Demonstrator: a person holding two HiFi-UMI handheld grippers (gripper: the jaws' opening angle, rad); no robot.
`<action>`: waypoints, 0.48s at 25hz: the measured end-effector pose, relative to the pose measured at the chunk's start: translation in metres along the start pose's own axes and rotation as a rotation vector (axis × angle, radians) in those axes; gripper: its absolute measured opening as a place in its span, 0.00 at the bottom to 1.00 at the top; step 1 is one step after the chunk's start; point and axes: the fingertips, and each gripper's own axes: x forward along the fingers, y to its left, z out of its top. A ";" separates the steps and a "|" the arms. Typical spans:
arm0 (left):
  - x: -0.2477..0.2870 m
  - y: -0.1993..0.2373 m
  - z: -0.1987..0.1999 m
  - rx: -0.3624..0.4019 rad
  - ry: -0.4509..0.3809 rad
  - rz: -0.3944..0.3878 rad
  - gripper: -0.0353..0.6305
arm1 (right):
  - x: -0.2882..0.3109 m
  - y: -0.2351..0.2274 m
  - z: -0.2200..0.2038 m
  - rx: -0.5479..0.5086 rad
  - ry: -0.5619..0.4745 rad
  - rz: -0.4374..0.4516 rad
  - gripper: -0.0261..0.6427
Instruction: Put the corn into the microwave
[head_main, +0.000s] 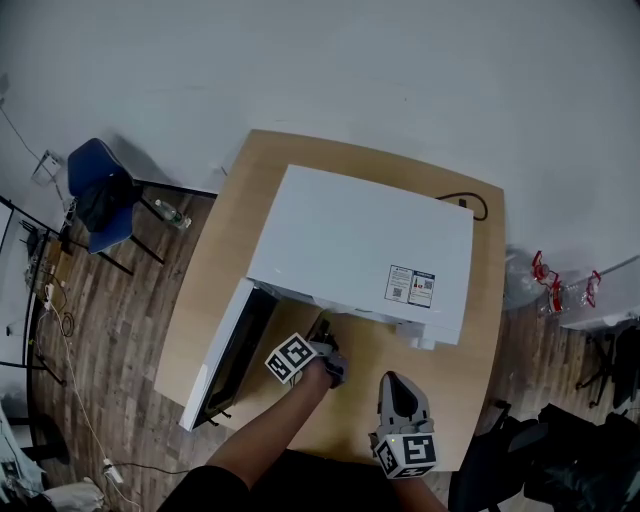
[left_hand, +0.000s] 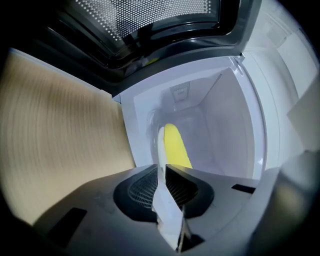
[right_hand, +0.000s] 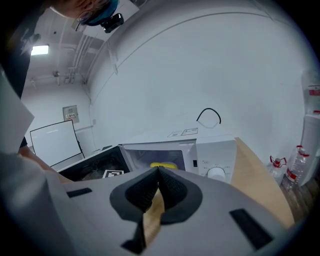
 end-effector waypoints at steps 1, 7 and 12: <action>-0.002 0.002 -0.004 0.011 0.017 0.016 0.09 | 0.000 0.001 -0.001 0.002 0.001 0.000 0.13; 0.002 -0.001 -0.014 0.017 0.051 0.017 0.09 | 0.000 0.005 -0.009 0.004 0.015 0.004 0.13; 0.012 -0.005 -0.015 0.034 0.069 0.015 0.09 | 0.001 0.003 -0.010 0.005 0.023 0.001 0.13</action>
